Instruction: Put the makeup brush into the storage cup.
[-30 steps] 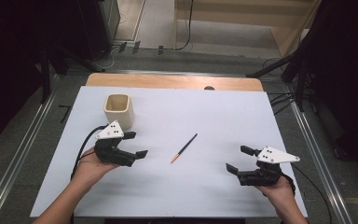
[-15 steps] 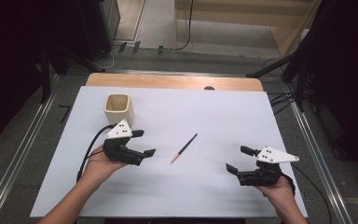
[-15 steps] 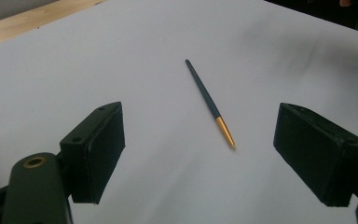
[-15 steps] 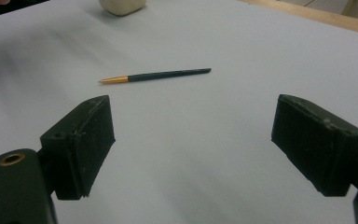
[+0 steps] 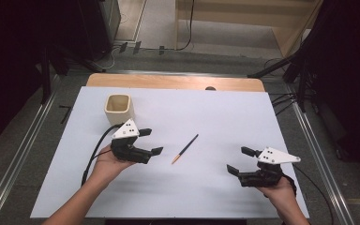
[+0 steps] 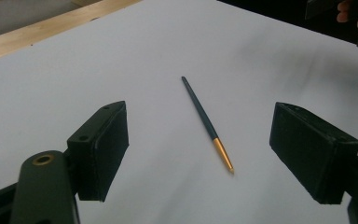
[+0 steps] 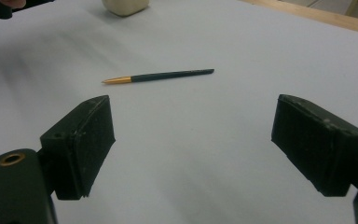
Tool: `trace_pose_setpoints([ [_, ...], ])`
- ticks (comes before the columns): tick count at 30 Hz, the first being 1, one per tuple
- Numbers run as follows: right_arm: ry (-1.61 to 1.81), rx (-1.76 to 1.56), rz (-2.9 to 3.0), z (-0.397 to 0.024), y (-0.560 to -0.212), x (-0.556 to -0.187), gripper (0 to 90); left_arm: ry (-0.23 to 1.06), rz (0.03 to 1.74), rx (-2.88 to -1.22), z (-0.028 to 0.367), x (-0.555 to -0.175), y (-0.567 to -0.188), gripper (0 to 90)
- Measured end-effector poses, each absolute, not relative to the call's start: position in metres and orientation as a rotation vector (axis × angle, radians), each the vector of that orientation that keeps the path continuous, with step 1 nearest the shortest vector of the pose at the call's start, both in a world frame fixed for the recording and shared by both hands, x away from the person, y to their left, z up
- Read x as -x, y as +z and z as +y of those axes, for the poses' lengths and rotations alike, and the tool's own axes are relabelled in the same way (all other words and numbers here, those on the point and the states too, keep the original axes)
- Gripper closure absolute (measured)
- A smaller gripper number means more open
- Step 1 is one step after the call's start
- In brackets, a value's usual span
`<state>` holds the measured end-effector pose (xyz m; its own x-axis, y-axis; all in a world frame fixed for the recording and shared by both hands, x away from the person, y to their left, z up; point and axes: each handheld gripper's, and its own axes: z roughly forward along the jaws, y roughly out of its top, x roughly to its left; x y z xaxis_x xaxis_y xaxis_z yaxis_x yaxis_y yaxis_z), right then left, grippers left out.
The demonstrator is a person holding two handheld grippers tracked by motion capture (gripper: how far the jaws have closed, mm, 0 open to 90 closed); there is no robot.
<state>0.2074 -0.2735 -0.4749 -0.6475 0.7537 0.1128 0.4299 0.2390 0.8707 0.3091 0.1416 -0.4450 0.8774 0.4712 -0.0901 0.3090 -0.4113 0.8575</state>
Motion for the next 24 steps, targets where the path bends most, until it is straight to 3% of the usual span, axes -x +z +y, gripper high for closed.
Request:
trace_pose_setpoints([
  [24, 1.382, -1.088, 2.189, -0.273, -0.475, -0.207, 13.8, 0.199, 0.550, -2.023, 0.112, -0.318, -0.451, 20.4],
])
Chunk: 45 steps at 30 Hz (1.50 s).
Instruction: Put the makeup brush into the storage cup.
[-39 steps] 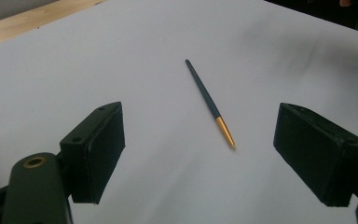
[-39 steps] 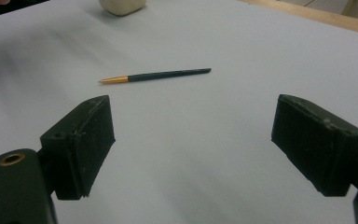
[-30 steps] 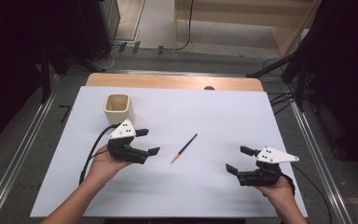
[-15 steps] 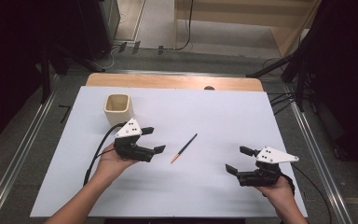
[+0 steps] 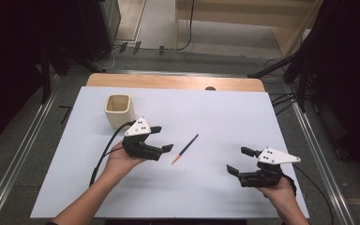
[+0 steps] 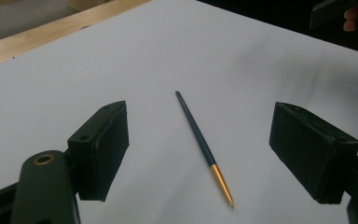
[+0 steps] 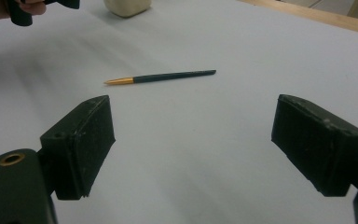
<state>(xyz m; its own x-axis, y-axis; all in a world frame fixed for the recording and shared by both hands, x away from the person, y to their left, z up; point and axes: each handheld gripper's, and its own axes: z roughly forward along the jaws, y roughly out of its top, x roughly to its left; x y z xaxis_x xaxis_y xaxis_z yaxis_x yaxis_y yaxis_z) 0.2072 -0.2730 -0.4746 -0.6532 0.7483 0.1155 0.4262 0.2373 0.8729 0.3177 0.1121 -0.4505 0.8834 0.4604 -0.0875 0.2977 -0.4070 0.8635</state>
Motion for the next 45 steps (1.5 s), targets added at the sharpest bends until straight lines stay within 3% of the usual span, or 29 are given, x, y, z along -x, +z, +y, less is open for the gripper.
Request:
trace_pose_setpoints([
  [24, 1.395, -1.081, 2.191, -0.273, -0.474, -0.207, 13.8, 0.187, 0.529, -2.004, 0.072, -0.331, -0.458, 22.1],
  [45, 1.393, -1.079, 2.192, -0.273, -0.474, -0.207, 13.8, 0.203, 0.497, -2.095, 0.040, -0.344, -0.458, 22.5],
])
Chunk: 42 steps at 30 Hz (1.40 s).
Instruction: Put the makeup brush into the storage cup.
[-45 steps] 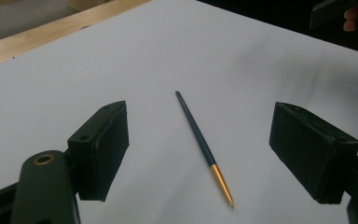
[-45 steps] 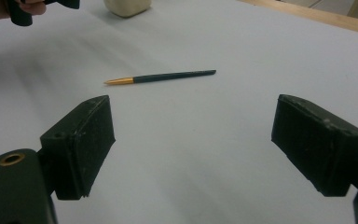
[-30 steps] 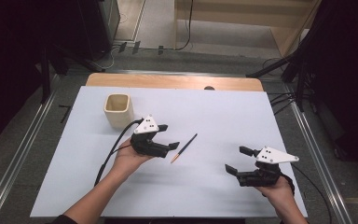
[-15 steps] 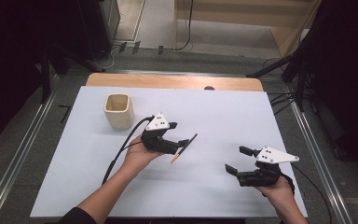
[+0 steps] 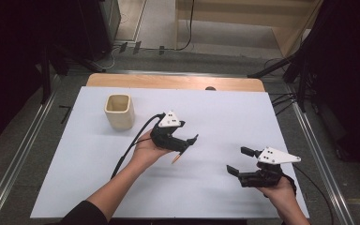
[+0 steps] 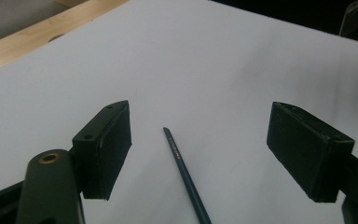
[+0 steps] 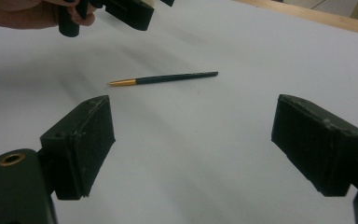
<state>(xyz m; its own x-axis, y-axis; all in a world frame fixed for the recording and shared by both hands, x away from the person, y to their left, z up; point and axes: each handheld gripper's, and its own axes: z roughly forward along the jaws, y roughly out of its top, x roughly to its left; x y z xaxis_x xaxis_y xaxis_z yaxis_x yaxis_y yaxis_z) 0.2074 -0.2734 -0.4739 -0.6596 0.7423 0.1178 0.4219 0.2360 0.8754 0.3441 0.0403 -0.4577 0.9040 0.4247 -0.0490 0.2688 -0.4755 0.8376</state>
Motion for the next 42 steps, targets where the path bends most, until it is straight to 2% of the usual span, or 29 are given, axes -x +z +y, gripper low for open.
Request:
trace_pose_setpoints([
  [4, 1.394, -1.079, 2.191, -0.274, -0.474, -0.207, 13.8, 0.213, 0.503, -2.138, 0.039, -0.345, -0.454, 22.6],
  [20, 1.380, -1.091, 2.208, -0.273, -0.475, -0.208, 13.8, 0.055, 0.623, -2.432, 0.031, -0.360, -0.444, 22.7],
  [42, 1.363, -1.105, 2.225, -0.272, -0.477, -0.209, 13.8, -0.047, 0.720, -2.666, 0.013, -0.369, -0.430, 24.7],
])
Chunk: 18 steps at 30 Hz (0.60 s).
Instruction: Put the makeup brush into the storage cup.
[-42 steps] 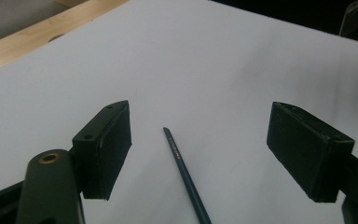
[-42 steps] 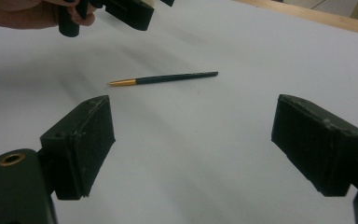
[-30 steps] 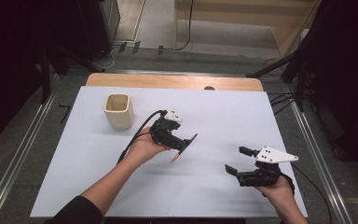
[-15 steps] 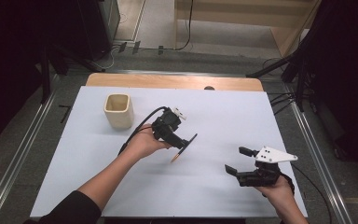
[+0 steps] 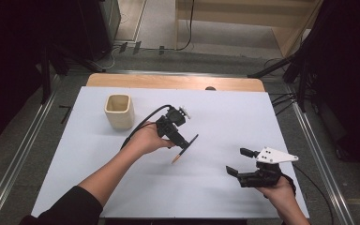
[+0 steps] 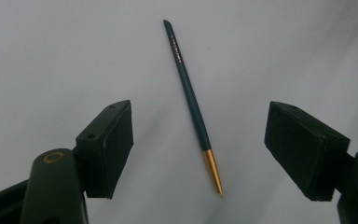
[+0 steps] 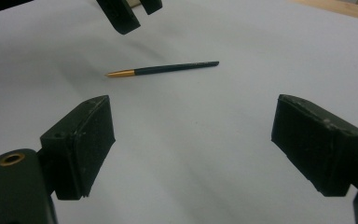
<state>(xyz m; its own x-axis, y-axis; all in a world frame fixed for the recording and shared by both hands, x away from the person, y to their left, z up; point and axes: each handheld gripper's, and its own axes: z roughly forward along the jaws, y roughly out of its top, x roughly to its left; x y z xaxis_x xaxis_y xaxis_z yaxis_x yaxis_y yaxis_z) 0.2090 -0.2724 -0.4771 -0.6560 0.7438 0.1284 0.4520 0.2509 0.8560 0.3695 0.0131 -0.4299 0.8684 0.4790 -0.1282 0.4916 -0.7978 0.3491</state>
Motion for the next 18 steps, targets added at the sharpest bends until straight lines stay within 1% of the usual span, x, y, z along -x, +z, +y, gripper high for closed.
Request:
trace_pose_setpoints([
  [5, 1.360, -1.107, 2.225, -0.272, -0.477, -0.209, 13.8, -0.067, 0.758, -2.748, 0.004, -0.371, -0.425, 25.5],
  [12, 1.360, -1.113, 2.225, -0.273, -0.477, -0.209, 13.8, -0.106, 0.782, -2.785, 0.000, -0.373, -0.427, 27.3],
  [18, 1.359, -1.113, 2.225, -0.273, -0.477, -0.209, 13.8, -0.067, 0.776, -2.798, -0.003, -0.372, -0.433, 26.8],
])
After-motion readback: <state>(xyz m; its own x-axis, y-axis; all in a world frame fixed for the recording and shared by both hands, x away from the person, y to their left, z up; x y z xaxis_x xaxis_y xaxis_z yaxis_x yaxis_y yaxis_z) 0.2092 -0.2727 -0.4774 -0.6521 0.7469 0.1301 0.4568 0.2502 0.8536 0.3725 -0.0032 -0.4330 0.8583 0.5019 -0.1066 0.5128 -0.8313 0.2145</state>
